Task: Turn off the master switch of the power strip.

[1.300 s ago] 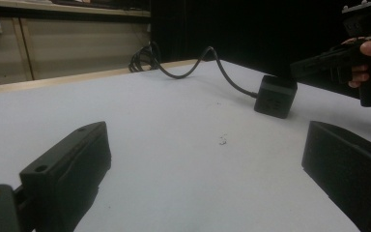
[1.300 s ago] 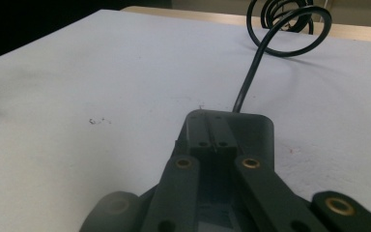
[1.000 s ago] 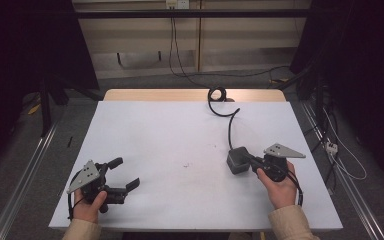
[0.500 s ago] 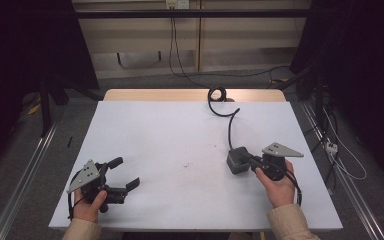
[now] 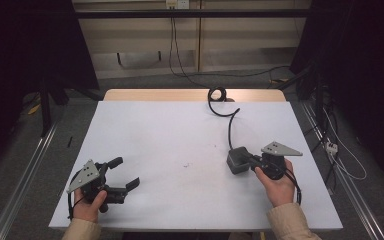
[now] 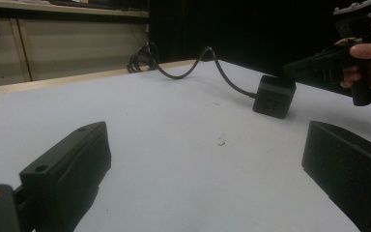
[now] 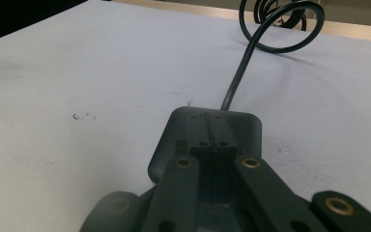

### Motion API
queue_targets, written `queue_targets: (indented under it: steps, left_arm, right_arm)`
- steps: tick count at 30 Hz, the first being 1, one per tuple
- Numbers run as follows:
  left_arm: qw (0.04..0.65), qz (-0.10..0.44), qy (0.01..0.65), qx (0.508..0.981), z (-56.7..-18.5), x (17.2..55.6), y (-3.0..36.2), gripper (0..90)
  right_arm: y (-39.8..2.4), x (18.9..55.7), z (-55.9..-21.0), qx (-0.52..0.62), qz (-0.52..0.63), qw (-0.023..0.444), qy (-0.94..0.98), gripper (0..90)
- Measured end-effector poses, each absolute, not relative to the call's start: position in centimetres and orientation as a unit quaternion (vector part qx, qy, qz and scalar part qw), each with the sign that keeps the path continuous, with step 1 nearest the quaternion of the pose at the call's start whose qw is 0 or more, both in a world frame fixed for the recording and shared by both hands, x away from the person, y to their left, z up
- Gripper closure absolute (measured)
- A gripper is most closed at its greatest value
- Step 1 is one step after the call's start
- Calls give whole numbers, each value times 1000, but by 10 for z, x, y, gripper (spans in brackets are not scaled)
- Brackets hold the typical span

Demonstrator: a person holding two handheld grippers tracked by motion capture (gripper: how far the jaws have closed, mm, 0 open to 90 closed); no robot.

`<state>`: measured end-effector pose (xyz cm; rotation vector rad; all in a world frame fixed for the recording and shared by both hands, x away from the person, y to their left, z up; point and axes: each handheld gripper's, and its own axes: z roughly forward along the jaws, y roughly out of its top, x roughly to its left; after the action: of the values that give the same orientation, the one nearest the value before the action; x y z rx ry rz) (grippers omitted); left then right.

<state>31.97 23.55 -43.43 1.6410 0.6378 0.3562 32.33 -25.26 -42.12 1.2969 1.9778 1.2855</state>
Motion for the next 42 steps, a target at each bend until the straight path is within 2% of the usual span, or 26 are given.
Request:
queue_targets:
  steps: [42]
  left_arm:
    - [624, 156, 280, 713, -434, 320, 237, 29]
  right_arm:
    - [-252, 324, -427, 463, 455, 231, 725, 900]
